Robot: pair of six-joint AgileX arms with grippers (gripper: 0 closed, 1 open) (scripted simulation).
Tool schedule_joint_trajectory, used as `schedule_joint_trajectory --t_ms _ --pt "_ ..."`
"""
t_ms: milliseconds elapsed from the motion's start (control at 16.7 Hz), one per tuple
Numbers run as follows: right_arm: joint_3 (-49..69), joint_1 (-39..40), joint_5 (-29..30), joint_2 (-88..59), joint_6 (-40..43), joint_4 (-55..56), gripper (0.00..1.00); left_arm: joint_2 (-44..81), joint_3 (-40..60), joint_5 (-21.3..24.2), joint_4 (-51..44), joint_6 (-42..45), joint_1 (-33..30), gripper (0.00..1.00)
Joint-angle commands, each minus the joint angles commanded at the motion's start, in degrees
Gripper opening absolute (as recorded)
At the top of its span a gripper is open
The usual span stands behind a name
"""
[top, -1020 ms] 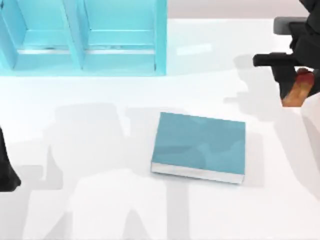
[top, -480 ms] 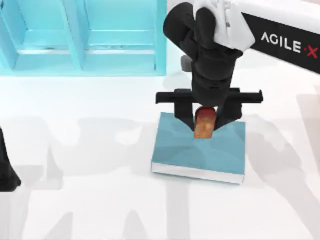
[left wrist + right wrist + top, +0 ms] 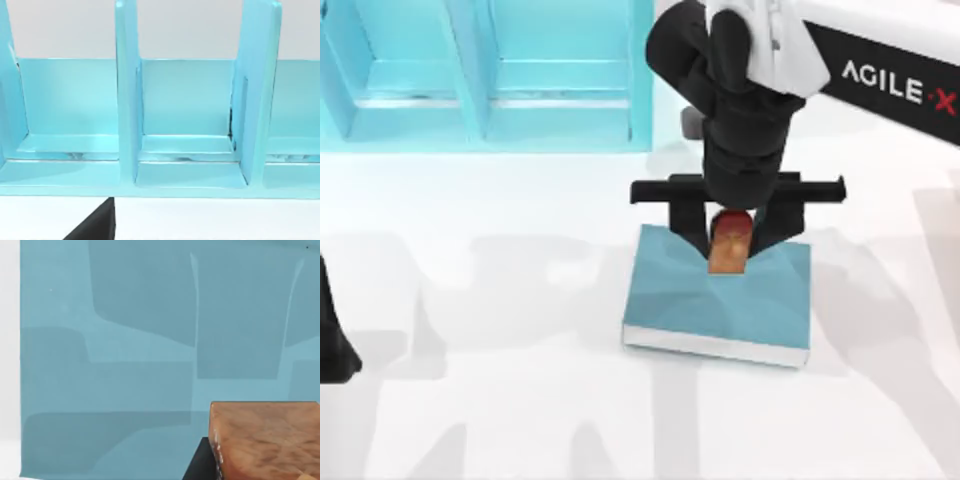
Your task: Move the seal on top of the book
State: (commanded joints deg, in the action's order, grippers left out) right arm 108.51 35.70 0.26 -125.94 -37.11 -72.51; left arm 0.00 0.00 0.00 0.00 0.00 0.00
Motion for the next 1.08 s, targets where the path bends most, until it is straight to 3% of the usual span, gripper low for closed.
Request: schedule_joint_trajectory --t_ms 180,960,1080 --pt "0.09 0.01 0.02 0.01 0.00 -0.07 0.00 0.00 0.00 0.00 0.00 0.00 0.00 1.00" --pt "0.09 0.01 0.02 0.01 0.00 -0.07 0.98 0.00 0.00 0.00 0.00 0.00 0.00 1.00" --pt "0.09 0.01 0.02 0.01 0.00 -0.07 1.00 0.00 0.00 0.00 0.00 0.00 0.00 1.00"
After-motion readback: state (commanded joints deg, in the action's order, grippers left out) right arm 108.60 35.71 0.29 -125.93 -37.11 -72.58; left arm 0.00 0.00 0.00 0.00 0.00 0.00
